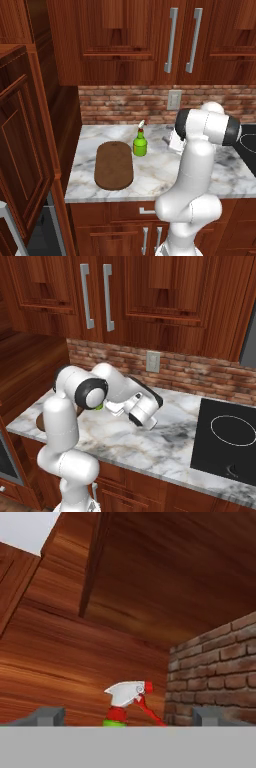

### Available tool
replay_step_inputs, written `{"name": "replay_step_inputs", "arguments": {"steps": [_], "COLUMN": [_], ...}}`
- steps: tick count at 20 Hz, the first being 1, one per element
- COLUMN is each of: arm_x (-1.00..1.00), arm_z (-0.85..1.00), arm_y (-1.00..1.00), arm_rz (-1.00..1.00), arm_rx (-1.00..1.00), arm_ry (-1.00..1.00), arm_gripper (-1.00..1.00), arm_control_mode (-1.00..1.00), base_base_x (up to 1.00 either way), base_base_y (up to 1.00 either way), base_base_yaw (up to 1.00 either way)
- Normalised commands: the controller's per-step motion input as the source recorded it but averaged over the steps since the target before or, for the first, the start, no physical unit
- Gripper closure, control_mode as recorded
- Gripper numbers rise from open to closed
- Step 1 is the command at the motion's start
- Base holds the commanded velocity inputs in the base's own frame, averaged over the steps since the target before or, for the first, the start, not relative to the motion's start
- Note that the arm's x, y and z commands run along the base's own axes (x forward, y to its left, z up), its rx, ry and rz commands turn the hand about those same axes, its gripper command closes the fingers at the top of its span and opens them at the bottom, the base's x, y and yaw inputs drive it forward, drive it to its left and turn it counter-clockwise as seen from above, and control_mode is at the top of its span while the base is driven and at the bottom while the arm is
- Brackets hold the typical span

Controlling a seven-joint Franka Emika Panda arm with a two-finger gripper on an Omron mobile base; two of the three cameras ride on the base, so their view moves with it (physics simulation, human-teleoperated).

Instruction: Grab the spray bottle from the cabinet, then place it next to the cutting board for sanitizing. Then grab the dish brush from the countertop next to the sink and place it next to the cutting board.

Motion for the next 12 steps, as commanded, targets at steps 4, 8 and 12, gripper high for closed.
{"name": "replay_step_inputs", "arguments": {"steps": [4,8,12], "arm_x": [-0.63,-0.83,-0.79], "arm_z": [0.82,0.99,0.94], "arm_y": [-0.26,-0.01,0.00], "arm_rz": [0.00,0.00,0.00], "arm_rx": [0.07,0.01,0.02], "arm_ry": [-0.09,-0.17,-0.03], "arm_gripper": [-1.00,-1.00,-1.00], "arm_control_mode": [-1.00,-1.00,-1.00], "base_base_x": [0.00,0.00,0.00], "base_base_y": [0.00,0.00,0.00], "base_base_yaw": [0.00,0.00,0.00]}}
